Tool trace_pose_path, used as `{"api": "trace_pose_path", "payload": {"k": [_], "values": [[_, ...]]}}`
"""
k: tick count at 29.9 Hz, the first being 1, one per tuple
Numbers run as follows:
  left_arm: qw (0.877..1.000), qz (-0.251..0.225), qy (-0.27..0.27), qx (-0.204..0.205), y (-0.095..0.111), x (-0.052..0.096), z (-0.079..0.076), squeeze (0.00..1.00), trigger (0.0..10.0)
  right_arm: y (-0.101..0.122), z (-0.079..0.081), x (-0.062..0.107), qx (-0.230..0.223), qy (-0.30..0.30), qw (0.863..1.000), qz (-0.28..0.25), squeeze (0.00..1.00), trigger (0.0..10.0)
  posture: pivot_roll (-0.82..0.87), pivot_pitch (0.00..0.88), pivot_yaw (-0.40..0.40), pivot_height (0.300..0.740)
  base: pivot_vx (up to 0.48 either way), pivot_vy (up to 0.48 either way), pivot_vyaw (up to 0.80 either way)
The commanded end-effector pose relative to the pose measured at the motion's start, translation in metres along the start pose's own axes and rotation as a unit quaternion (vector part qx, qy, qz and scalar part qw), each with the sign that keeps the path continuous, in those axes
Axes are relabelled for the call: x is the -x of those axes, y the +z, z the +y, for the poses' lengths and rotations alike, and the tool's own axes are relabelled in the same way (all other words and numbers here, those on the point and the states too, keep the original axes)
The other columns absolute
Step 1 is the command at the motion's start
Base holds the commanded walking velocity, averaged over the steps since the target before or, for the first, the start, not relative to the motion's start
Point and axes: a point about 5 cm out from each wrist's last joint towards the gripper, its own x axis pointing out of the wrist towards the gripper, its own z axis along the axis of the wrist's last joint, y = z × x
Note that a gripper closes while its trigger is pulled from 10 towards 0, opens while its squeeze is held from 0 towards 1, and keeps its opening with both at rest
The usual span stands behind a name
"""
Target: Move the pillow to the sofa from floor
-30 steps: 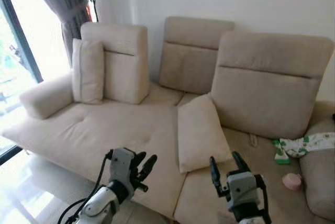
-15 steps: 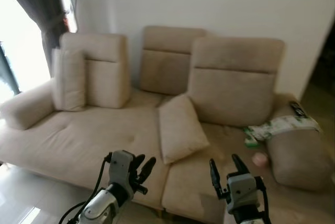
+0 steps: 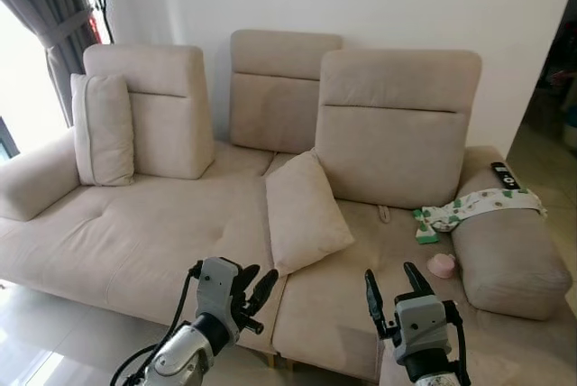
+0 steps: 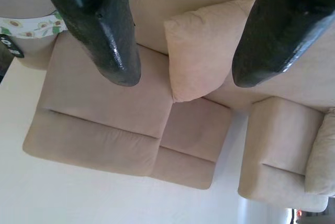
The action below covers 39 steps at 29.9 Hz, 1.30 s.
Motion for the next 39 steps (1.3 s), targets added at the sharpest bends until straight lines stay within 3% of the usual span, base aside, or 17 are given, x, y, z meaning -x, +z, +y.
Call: {"api": "trace_pose_path", "payload": {"k": [1,27,39], "values": [[1.000,0.009,0.003,-0.001,-0.0052,0.0027,0.0017,0.00,10.0,-0.0039,0.0021,0.0010,-0.005,0.004,1.000,0.010,0.00,10.0,0.08,0.000,0.060,0.740,0.000,-0.240,0.00],[1.000,0.009,-0.003,-0.004,-0.0050,0.0013,-0.0018,0.00,10.0,-0.0039,0.0025,-0.0005,-0.004,0.009,1.000,0.010,0.00,10.0,0.08,0.000,0.054,0.740,0.000,-0.436,0.00],[1.000,0.006,-0.002,-0.001,-0.0047,-0.0003,-0.0019,0.00,10.0,-0.0053,0.0035,-0.0033,-0.005,0.013,1.000,0.012,0.00,10.0,0.09,0.000,0.057,0.740,0.000,-0.079,0.00]]}}
